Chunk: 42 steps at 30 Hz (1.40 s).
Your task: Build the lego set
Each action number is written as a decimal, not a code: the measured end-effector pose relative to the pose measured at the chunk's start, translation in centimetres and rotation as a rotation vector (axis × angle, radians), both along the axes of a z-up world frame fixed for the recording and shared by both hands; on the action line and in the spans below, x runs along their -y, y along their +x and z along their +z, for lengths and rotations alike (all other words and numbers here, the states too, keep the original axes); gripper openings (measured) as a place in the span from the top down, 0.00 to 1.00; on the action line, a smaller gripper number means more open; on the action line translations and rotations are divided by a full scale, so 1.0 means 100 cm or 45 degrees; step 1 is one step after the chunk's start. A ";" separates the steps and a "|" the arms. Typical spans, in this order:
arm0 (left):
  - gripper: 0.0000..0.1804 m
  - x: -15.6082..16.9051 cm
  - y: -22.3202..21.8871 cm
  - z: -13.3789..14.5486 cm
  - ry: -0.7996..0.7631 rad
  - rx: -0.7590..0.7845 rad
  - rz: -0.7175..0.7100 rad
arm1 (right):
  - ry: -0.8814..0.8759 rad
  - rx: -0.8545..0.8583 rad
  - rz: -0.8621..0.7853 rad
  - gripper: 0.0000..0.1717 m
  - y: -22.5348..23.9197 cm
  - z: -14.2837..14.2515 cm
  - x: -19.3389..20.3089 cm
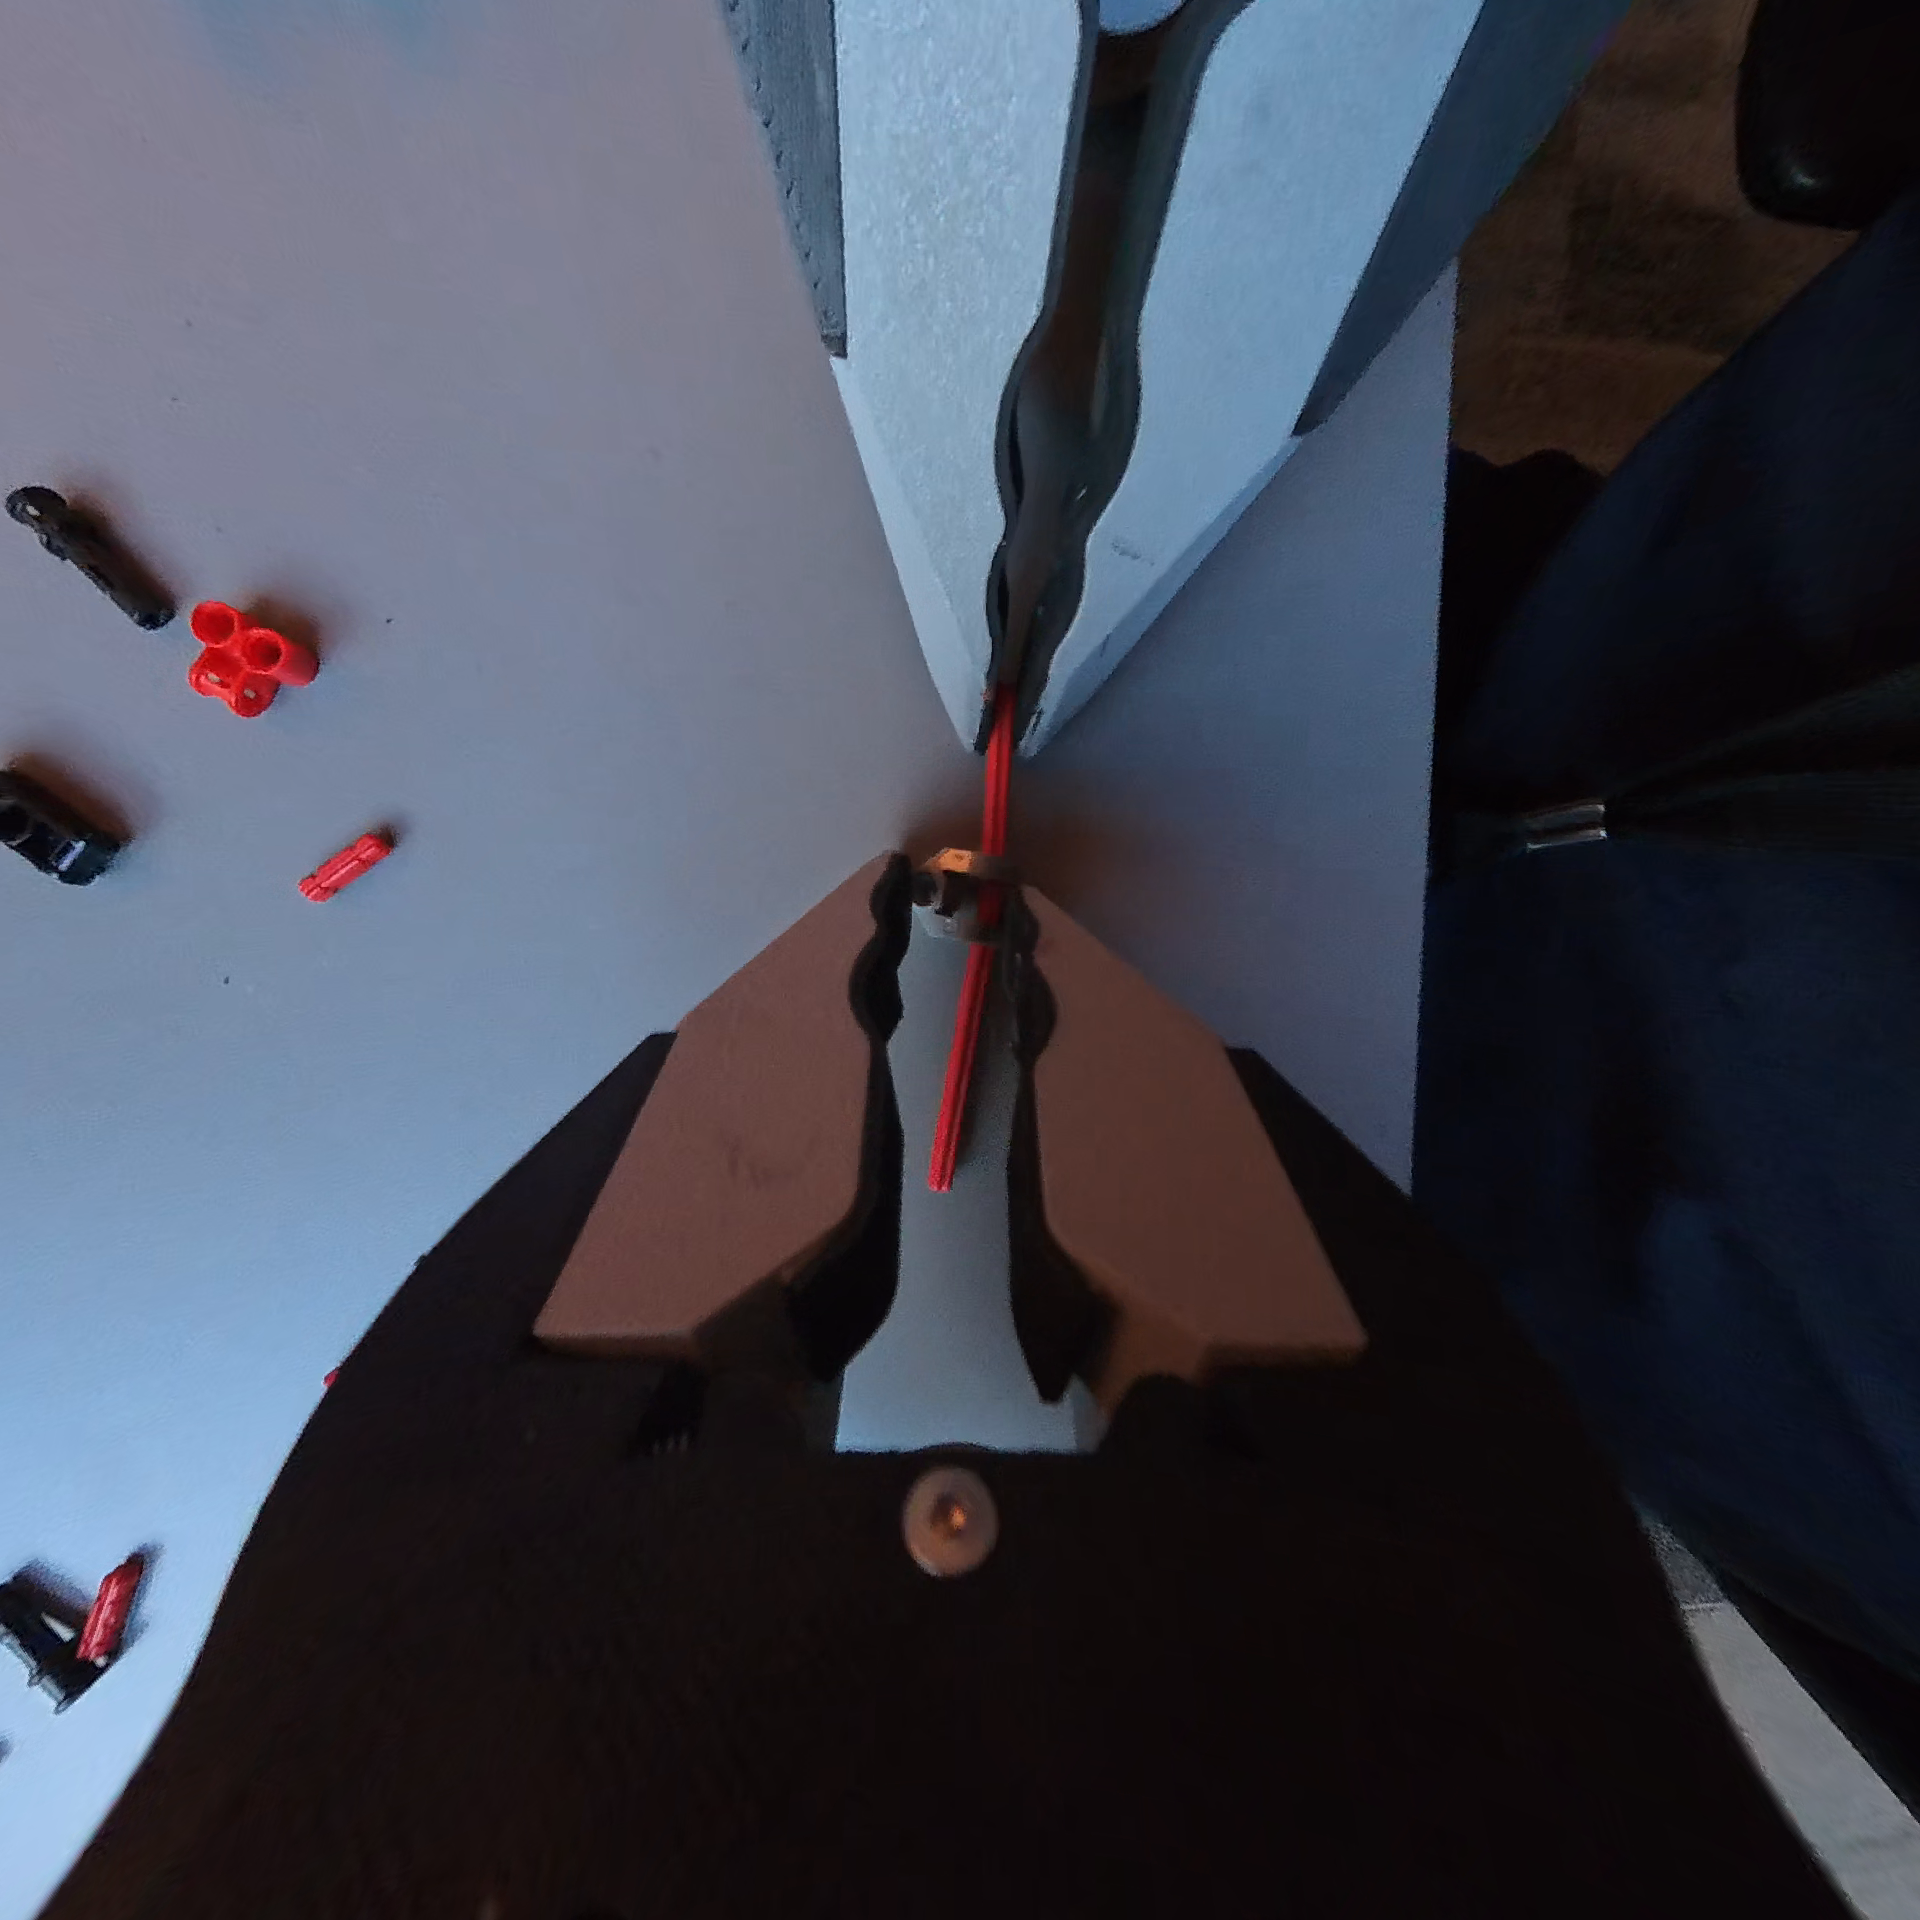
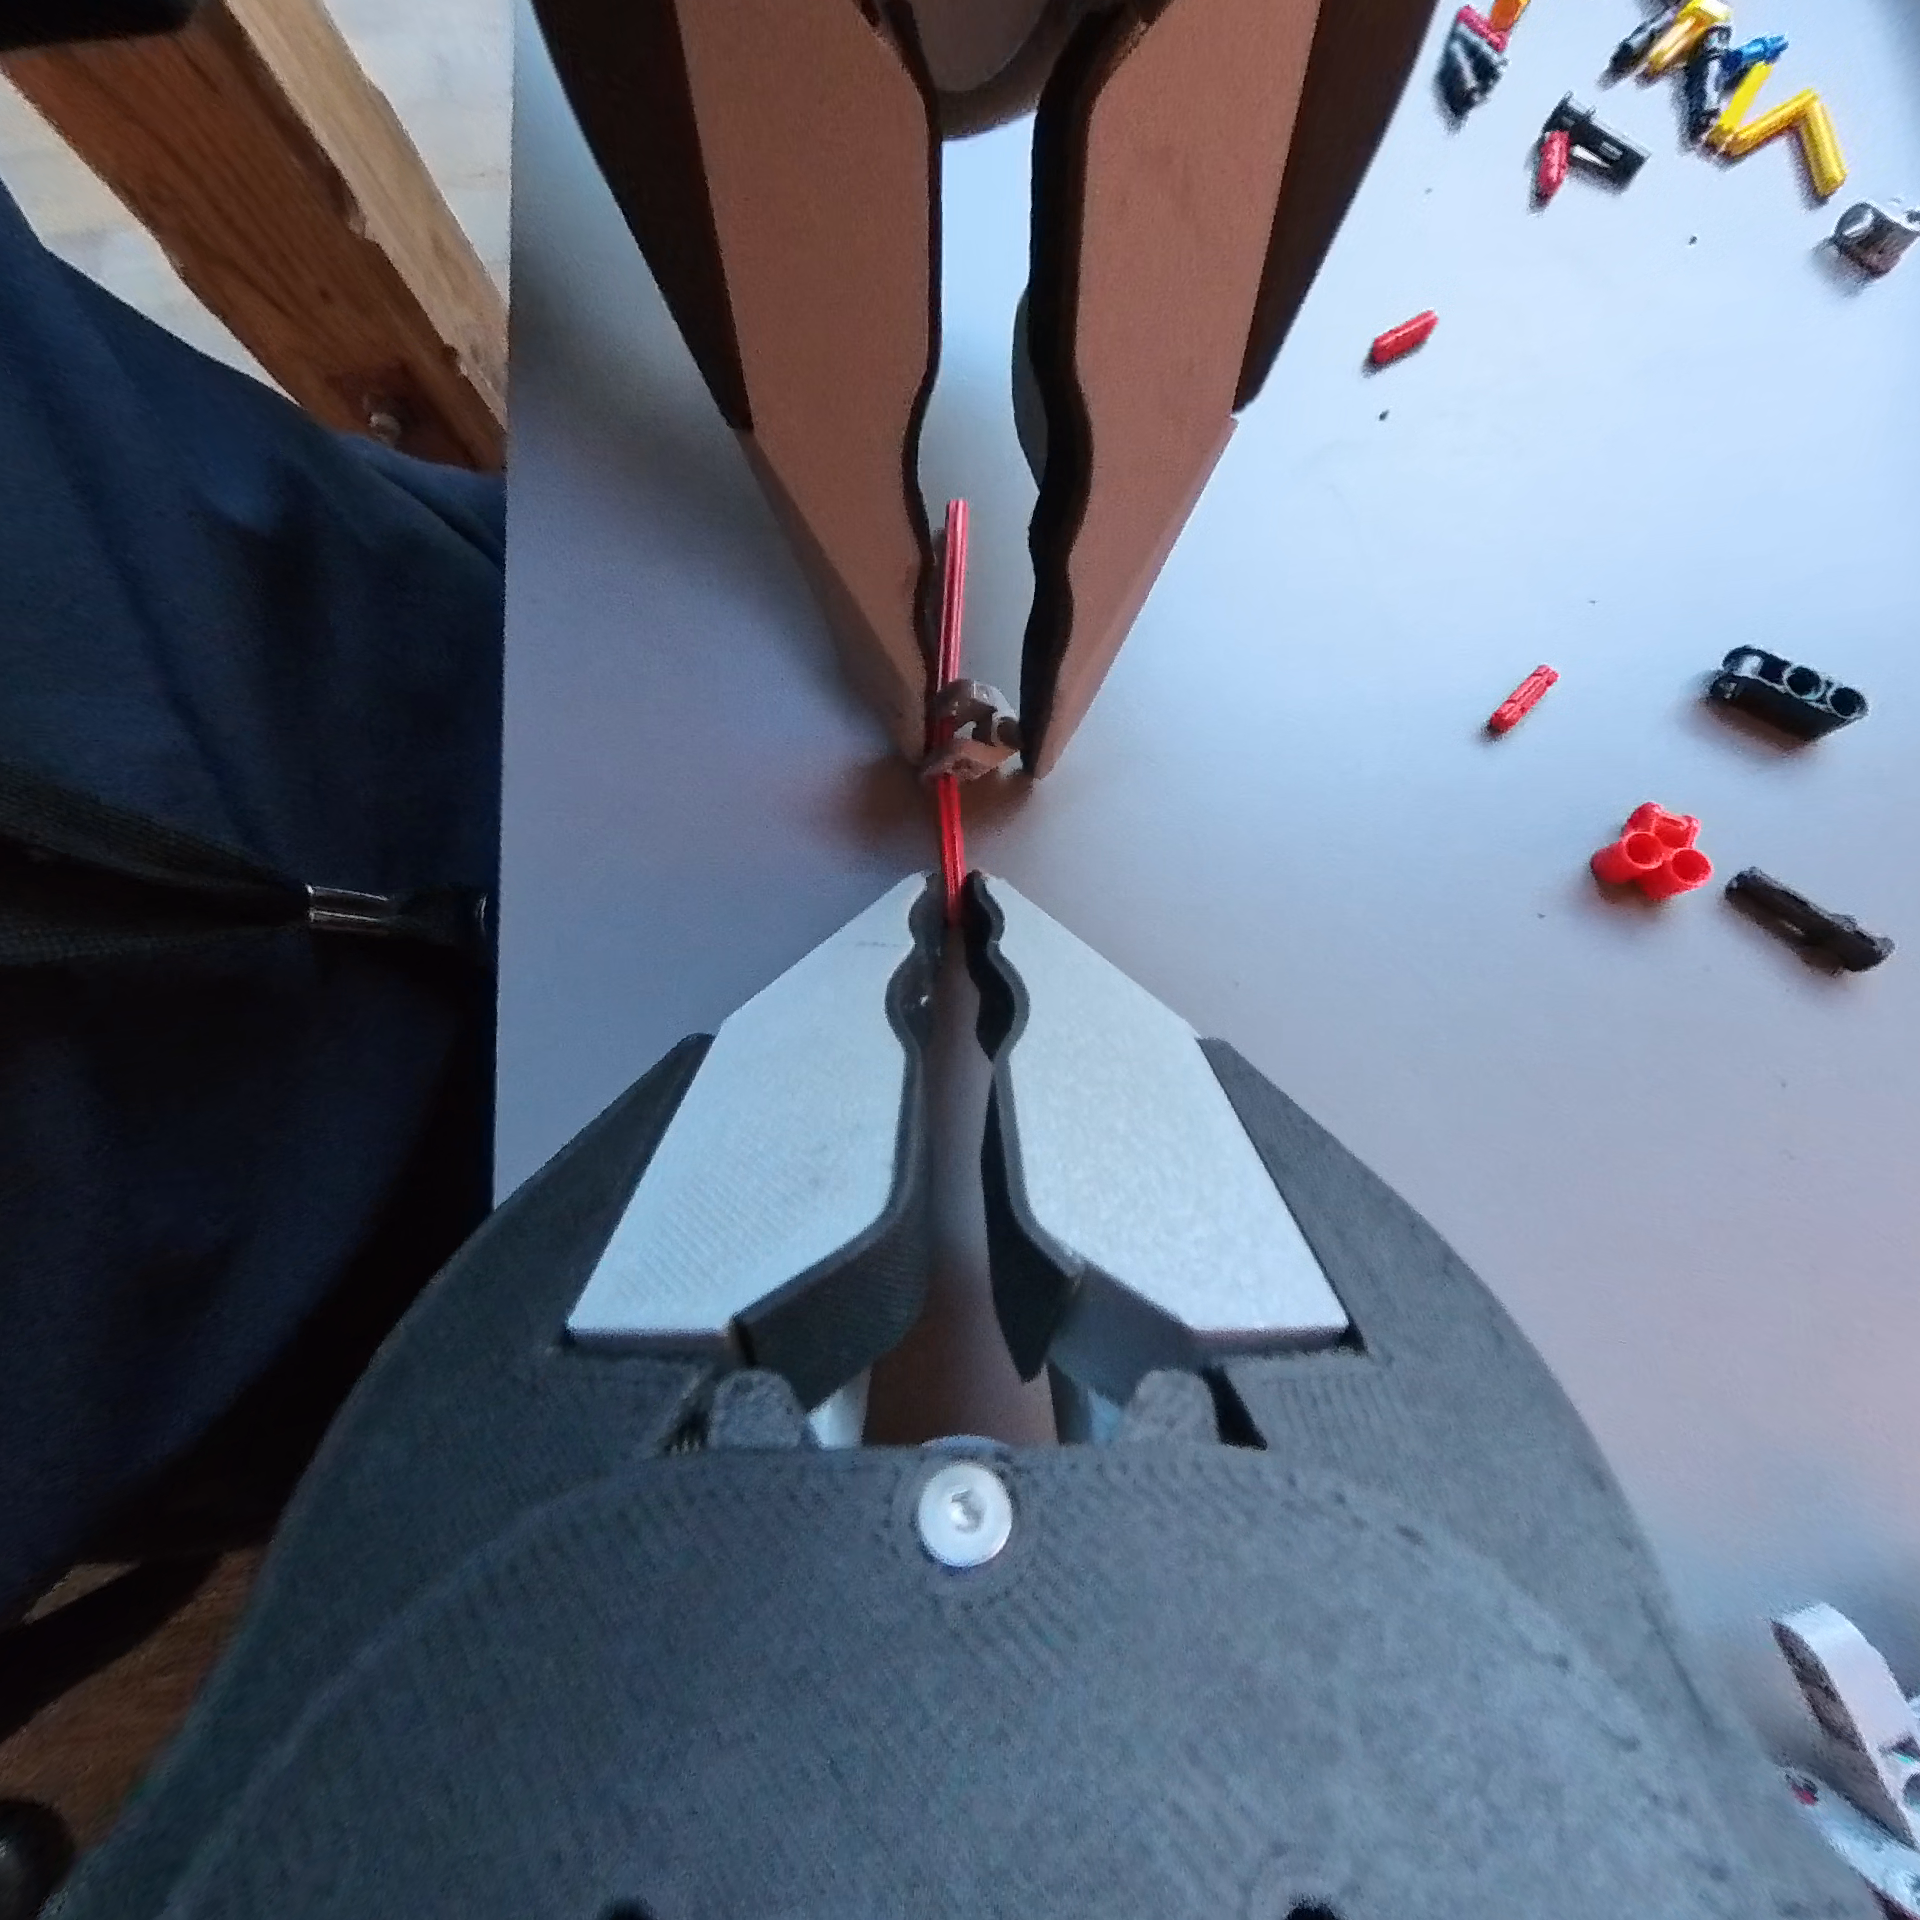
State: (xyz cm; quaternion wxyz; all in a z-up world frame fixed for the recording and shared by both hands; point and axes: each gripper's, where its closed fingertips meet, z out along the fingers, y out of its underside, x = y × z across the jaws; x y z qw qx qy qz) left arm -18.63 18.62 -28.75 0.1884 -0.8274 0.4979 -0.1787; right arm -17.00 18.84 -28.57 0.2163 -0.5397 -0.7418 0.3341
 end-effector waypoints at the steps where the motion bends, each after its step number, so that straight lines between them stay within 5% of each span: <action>1: 0.92 0.000 0.000 0.000 0.000 0.001 0.007 | 0.009 -0.003 -0.005 1.00 0.000 0.000 0.000; 21: 0.91 -0.002 0.005 0.001 0.064 0.211 0.158 | -0.028 -0.001 -0.115 0.99 0.000 0.001 -0.004; 42: 0.91 -0.006 0.009 0.001 0.070 0.166 0.120 | -0.084 -0.001 -0.094 0.99 0.009 0.002 -0.003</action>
